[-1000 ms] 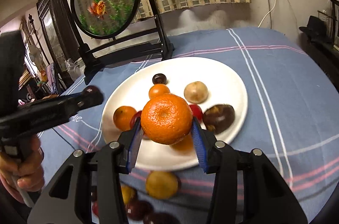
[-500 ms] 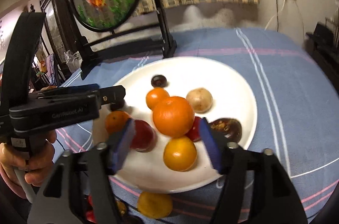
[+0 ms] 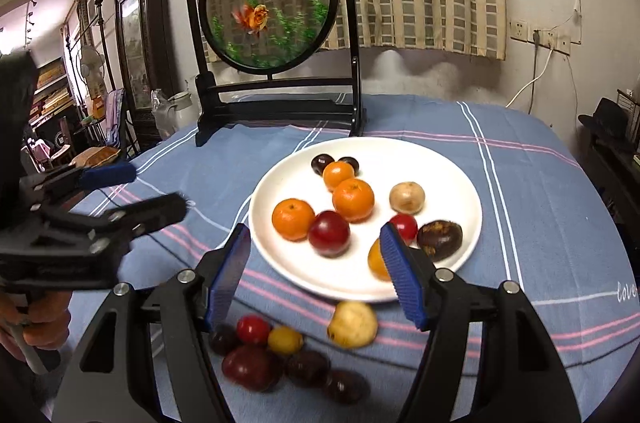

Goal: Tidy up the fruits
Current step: 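Grasp the yellow fruit with the left tool while the right tool grasps the dark red plum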

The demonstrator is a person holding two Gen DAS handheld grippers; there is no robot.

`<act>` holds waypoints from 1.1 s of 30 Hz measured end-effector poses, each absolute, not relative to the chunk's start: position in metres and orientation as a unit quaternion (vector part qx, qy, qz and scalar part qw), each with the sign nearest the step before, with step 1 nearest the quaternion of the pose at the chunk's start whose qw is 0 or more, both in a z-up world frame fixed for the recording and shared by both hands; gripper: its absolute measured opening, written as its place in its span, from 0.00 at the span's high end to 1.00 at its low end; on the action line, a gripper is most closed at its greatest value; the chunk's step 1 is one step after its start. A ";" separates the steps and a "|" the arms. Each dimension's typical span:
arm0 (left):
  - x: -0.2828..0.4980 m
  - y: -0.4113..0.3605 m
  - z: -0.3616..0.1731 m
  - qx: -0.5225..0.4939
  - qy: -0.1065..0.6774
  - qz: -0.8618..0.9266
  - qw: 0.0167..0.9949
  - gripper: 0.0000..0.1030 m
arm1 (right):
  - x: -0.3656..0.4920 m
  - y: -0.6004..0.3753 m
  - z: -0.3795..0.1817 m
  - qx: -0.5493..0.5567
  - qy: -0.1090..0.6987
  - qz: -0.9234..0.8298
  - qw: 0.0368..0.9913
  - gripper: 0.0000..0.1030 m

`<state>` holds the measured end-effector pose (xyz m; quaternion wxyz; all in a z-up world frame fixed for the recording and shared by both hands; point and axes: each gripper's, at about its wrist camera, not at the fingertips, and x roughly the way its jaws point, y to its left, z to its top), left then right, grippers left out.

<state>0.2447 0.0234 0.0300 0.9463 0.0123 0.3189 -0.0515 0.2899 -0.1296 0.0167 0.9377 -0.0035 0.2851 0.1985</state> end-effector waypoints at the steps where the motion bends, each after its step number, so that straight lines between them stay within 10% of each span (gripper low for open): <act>1: 0.239 0.028 0.026 0.006 0.319 -0.054 0.946 0.05 | 0.287 -0.131 0.016 -0.003 0.286 0.198 0.937 0.35; 13: 0.218 0.066 0.002 -0.035 0.337 -0.021 0.940 0.05 | 0.260 -0.154 -0.024 -0.012 0.380 0.176 0.908 0.35; 33: 0.215 0.075 0.001 -0.050 0.339 0.003 0.940 0.05 | 0.268 -0.159 -0.054 0.021 0.447 0.194 0.873 0.66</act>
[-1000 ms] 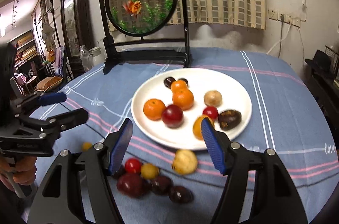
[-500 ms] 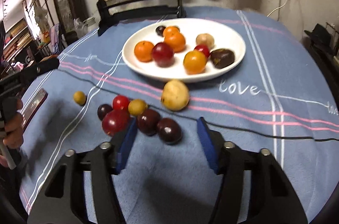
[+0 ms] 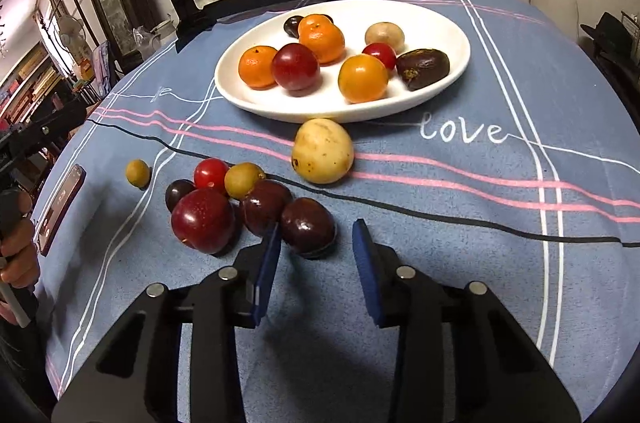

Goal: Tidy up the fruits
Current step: 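Grasp the yellow fruit with the left tool while the right tool grasps the dark red plum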

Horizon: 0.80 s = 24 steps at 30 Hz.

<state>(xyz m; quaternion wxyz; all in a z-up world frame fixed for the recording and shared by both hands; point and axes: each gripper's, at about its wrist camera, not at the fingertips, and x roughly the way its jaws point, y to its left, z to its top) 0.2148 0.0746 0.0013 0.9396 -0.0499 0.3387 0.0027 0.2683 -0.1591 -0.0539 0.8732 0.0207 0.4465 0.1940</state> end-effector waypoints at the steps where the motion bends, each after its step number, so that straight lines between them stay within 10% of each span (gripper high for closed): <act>1: 0.216 0.074 0.000 -0.048 0.340 0.004 0.939 0.05 | 0.268 -0.159 -0.054 0.022 0.447 0.197 0.872 0.68; 5: 0.222 0.071 -0.008 -0.034 0.358 0.003 0.933 0.07 | 0.266 -0.161 -0.049 0.032 0.443 0.205 0.872 0.72; 11: 0.229 0.063 -0.028 -0.006 0.405 -0.033 0.914 0.50 | 0.260 -0.172 -0.034 0.060 0.420 0.211 0.881 0.72; 24: 0.234 0.043 -0.052 0.037 0.435 -0.052 0.898 0.69 | 0.256 -0.166 -0.027 0.060 0.411 0.221 0.883 0.72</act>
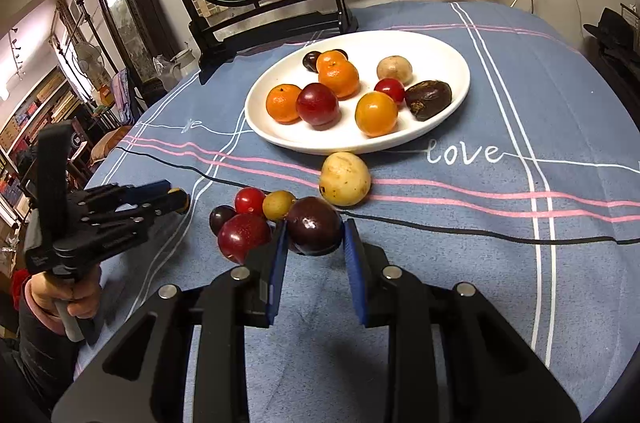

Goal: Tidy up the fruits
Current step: 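Grasp the yellow fruit with the left tool while the right tool grasps the dark red plum, then place the yellow fruit on the plate with the left tool while the right tool places the dark plum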

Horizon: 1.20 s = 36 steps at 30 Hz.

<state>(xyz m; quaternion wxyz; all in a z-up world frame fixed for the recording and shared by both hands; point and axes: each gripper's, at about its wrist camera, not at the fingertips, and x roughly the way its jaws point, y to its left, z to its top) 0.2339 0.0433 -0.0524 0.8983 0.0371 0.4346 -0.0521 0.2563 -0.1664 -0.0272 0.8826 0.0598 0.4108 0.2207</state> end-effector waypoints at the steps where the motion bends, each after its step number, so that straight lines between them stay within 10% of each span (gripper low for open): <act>1: 0.235 0.044 -0.054 0.037 0.438 -0.050 0.897 0.69 | 0.256 -0.166 -0.027 0.060 0.411 0.221 0.883 0.72; 36: 0.240 0.023 -0.042 0.054 0.426 -0.051 0.902 0.73 | 0.263 -0.165 -0.016 0.056 0.380 0.218 0.897 0.72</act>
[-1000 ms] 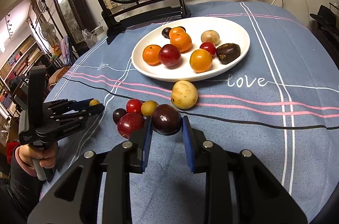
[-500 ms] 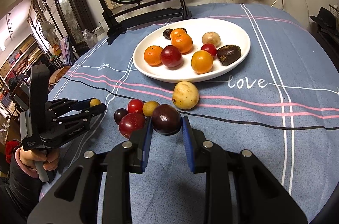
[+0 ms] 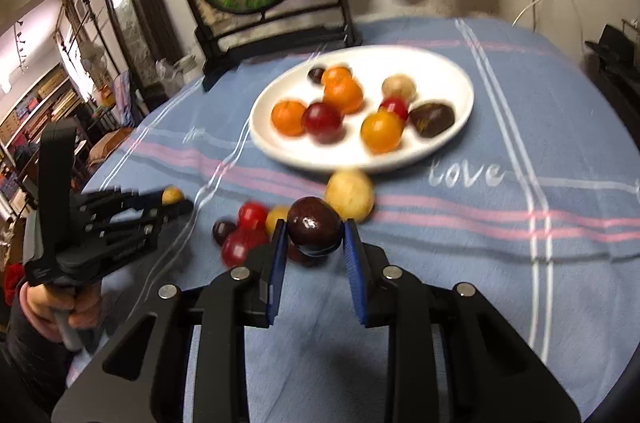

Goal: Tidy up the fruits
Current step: 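Place the yellow fruit on the plate with the left tool while the right tool places the dark plum, then grasp the dark cherry with the left tool while the right tool grasps the red plum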

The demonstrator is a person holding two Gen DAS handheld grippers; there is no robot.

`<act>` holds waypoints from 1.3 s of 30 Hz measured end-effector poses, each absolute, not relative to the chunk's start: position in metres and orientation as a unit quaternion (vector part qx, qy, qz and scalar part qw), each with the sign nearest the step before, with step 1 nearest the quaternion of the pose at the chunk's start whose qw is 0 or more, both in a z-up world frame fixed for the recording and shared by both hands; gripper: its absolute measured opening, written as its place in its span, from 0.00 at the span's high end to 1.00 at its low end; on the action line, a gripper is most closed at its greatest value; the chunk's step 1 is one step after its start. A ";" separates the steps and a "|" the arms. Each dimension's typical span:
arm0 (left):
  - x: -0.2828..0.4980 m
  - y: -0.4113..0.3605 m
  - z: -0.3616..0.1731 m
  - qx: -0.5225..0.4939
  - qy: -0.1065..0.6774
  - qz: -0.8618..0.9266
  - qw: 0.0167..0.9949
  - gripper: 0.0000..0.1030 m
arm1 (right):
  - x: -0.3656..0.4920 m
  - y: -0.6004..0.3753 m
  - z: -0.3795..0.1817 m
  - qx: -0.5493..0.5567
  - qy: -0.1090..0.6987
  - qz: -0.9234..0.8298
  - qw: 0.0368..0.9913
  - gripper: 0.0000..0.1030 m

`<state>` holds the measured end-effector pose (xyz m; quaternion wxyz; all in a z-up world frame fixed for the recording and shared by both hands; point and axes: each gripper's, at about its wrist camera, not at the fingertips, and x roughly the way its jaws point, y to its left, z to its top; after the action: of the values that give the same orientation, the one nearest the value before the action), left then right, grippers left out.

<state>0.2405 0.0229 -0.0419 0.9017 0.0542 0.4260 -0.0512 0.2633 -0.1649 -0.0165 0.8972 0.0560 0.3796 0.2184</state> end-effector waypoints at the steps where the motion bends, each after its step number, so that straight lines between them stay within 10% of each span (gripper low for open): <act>1: 0.246 0.019 -0.037 0.057 0.423 -0.054 0.903 0.73 | 0.270 -0.167 -0.013 0.066 0.376 0.219 0.898 0.72; 20: 0.389 -0.028 -0.011 0.026 0.395 -0.057 0.917 0.72 | 0.391 -0.164 -0.019 0.062 0.357 0.179 0.915 0.72; 22: 0.390 -0.026 -0.013 0.026 0.393 -0.049 0.918 0.63 | 0.390 -0.161 -0.020 0.052 0.356 0.182 0.915 0.68; 24: 0.383 -0.026 -0.010 0.028 0.378 -0.038 0.925 0.31 | 0.387 -0.160 -0.018 0.044 0.356 0.181 0.916 0.52; 39: 0.239 0.027 -0.011 -0.026 0.348 -0.017 0.937 0.07 | 0.283 -0.155 -0.006 0.034 0.367 0.195 0.909 0.43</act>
<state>0.2387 0.0271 -0.0110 0.9368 -0.0256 0.3484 -0.0172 0.2835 -0.1549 -0.0064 0.9088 0.0340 0.3674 0.1947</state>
